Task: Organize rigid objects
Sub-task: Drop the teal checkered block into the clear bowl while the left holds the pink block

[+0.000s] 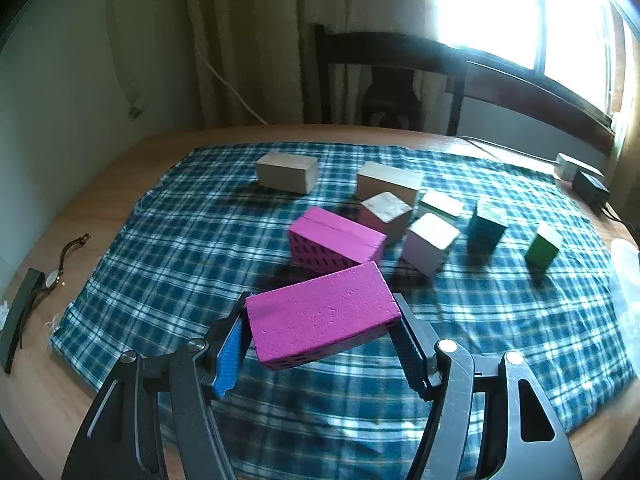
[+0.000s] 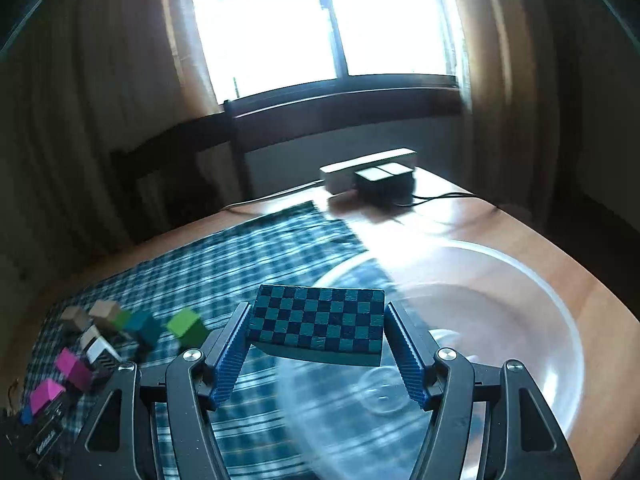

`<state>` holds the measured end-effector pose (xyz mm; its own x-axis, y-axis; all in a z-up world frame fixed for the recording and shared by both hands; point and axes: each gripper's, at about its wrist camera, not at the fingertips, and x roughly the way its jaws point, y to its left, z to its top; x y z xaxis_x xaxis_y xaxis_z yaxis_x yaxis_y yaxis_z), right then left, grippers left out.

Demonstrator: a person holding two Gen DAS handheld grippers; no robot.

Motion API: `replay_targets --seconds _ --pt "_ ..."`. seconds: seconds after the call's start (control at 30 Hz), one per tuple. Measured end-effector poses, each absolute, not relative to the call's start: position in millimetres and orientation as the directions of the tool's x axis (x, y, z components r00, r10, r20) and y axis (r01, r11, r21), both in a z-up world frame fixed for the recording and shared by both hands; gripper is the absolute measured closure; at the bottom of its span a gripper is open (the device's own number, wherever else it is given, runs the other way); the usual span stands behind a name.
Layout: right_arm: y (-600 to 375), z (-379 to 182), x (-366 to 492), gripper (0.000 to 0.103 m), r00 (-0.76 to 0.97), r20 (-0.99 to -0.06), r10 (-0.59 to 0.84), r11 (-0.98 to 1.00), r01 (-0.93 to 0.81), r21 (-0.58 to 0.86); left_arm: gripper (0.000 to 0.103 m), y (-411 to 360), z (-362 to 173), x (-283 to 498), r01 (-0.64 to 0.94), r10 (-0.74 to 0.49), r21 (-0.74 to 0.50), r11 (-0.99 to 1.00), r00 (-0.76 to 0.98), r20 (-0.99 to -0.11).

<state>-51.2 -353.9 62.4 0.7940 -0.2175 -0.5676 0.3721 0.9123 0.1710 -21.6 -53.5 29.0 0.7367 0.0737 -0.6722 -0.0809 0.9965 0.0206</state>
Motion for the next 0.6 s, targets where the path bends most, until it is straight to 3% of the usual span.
replay_targets --seconds 0.6 --pt "-423.4 51.1 -71.2 0.034 0.723 -0.623 -0.299 0.831 0.518 0.202 0.037 -104.5 35.2 -26.4 0.032 -0.007 0.024 0.999 0.732 -0.682"
